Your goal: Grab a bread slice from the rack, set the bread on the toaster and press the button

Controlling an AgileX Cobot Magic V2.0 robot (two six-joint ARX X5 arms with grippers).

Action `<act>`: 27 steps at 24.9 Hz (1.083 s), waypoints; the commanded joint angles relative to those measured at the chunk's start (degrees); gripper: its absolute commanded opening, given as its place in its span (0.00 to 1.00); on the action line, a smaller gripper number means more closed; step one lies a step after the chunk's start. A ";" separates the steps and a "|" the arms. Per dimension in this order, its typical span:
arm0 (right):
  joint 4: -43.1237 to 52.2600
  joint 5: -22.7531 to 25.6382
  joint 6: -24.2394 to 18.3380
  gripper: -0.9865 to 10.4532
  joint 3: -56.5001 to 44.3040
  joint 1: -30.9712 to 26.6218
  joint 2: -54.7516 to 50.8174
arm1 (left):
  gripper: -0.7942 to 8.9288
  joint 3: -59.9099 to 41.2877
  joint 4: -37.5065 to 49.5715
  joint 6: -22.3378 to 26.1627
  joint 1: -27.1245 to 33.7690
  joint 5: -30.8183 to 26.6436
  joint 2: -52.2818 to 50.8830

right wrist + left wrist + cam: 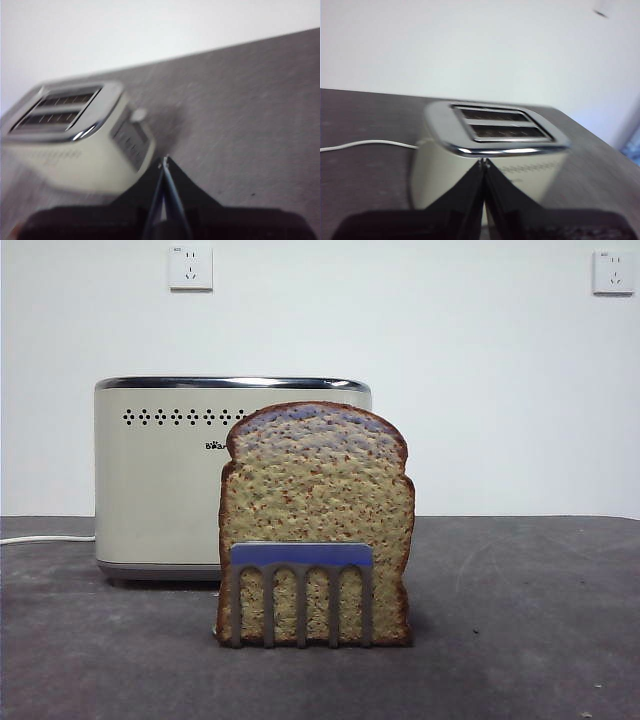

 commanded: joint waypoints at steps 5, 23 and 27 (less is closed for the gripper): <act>-15.17 -6.69 -16.74 0.08 13.44 0.22 7.65 | 0.07 10.95 -10.16 17.49 -1.68 12.44 10.71; -20.28 -6.60 -19.98 0.08 17.70 2.08 11.15 | 0.73 18.64 -17.05 24.57 -11.67 14.34 19.82; -20.35 -6.60 -19.96 0.08 17.70 2.08 11.63 | 0.73 23.39 -18.14 26.73 -16.55 13.33 24.11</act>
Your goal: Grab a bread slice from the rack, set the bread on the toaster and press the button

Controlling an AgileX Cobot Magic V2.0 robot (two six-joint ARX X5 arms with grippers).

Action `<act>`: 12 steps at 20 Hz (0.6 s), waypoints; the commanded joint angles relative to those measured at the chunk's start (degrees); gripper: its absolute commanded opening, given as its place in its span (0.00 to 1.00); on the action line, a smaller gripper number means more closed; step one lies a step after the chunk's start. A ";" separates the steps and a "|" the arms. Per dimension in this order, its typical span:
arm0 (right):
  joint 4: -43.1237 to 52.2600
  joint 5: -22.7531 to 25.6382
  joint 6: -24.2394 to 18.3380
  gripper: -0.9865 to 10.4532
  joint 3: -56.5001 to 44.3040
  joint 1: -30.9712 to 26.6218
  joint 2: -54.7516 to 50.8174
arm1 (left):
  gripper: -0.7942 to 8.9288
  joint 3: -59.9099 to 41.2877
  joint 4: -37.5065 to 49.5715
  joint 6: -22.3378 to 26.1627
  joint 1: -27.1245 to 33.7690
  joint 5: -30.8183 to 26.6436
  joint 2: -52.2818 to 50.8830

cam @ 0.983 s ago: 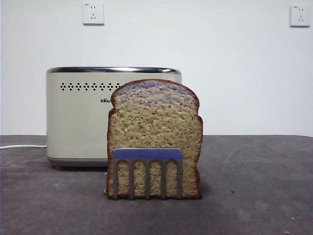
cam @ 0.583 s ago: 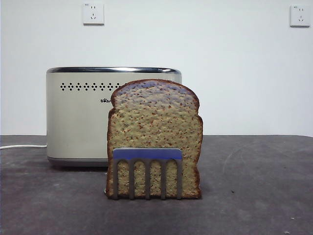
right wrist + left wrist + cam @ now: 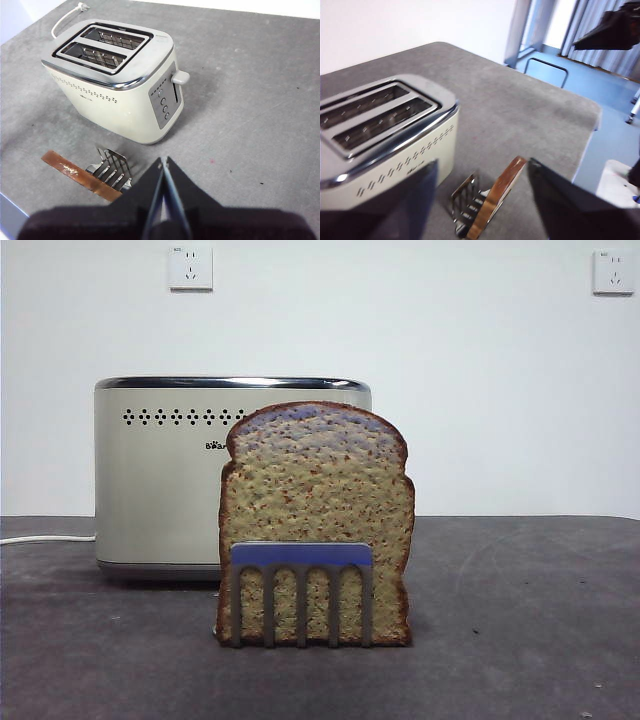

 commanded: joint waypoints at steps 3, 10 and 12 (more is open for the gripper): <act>0.13 -0.09 -0.50 0.08 -0.09 0.13 0.37 | 0.73 9.38 -7.19 9.11 -7.39 -6.71 7.74; 0.09 -0.09 -0.63 0.08 -0.09 0.13 1.75 | 0.73 20.50 -13.31 18.29 -25.55 -21.27 23.61; 0.09 -0.09 -0.63 0.08 -0.09 0.13 2.21 | 0.73 20.92 -13.14 19.91 -30.14 -24.30 27.71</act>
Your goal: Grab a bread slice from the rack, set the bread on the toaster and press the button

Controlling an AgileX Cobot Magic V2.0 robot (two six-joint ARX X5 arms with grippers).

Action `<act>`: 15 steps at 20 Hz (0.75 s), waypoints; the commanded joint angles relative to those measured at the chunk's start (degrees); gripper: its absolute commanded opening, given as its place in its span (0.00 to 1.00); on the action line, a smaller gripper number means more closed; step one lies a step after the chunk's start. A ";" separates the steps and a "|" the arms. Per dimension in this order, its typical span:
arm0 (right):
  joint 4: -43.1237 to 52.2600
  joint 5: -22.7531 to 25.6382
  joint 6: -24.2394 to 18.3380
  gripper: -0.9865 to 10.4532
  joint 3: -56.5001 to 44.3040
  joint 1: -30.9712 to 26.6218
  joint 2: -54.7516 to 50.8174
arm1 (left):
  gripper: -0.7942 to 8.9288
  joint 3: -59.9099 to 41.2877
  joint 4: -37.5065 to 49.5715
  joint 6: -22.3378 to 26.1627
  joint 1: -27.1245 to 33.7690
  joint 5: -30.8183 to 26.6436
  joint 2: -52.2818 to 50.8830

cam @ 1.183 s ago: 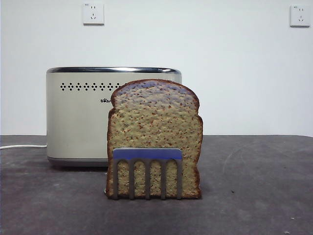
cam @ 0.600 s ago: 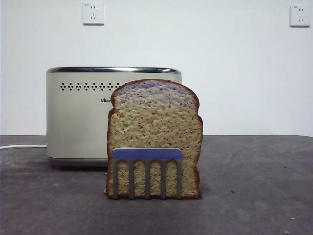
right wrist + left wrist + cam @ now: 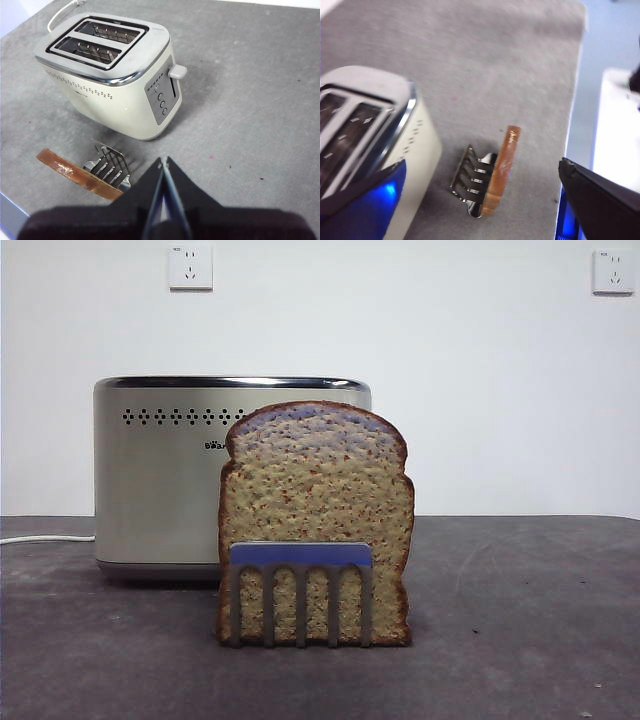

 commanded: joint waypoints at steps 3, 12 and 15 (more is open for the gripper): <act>0.15 -0.11 -0.46 0.08 -0.09 0.13 0.72 | 0.73 -0.04 0.37 4.94 -8.15 -5.68 8.44; 0.15 -0.11 -0.46 0.08 -0.09 0.13 1.18 | 0.72 -0.04 3.98 8.00 -15.15 -12.11 22.62; 0.15 -0.09 -0.46 0.08 -0.09 0.13 1.18 | 0.56 -0.04 4.63 7.96 -15.17 -12.90 24.55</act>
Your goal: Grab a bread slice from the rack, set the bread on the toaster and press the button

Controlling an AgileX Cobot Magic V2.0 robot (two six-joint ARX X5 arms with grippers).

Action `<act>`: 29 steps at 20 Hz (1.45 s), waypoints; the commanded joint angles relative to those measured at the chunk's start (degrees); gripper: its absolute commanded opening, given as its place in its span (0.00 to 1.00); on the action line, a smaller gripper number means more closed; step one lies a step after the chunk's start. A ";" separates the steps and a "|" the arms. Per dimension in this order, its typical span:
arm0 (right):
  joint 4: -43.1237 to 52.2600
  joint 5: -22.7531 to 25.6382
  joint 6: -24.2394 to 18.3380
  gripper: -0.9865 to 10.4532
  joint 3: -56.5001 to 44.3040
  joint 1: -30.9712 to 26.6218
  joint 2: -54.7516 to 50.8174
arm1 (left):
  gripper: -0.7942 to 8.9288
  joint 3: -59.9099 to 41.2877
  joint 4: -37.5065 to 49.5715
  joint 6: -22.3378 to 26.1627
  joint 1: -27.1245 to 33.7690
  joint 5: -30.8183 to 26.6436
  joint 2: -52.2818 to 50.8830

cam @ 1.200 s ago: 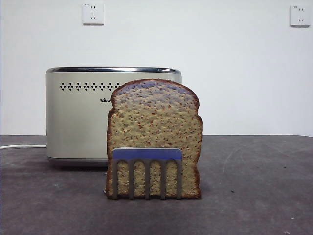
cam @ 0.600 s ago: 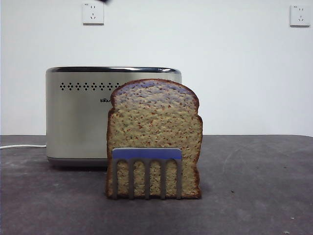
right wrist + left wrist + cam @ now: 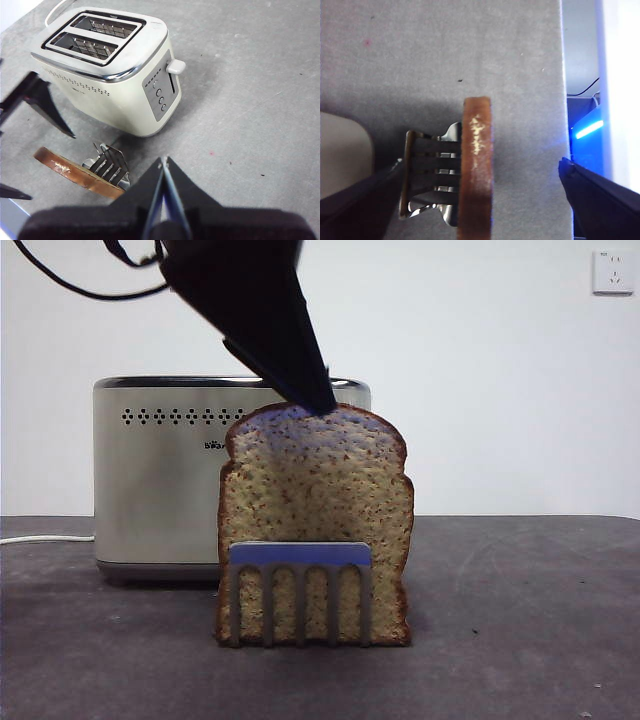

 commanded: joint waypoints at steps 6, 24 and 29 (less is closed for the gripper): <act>0.15 -0.09 -0.46 0.08 -0.09 0.13 -0.02 | 0.16 -0.17 -0.20 0.68 -0.24 -0.92 1.01; 0.15 -0.09 -0.46 0.08 -0.09 0.13 0.07 | 0.07 5.33 -3.85 0.63 -0.48 -1.07 0.76; 0.13 -0.09 -0.46 0.08 -0.09 0.13 0.13 | 0.07 17.70 -11.39 0.66 -0.46 -2.67 0.76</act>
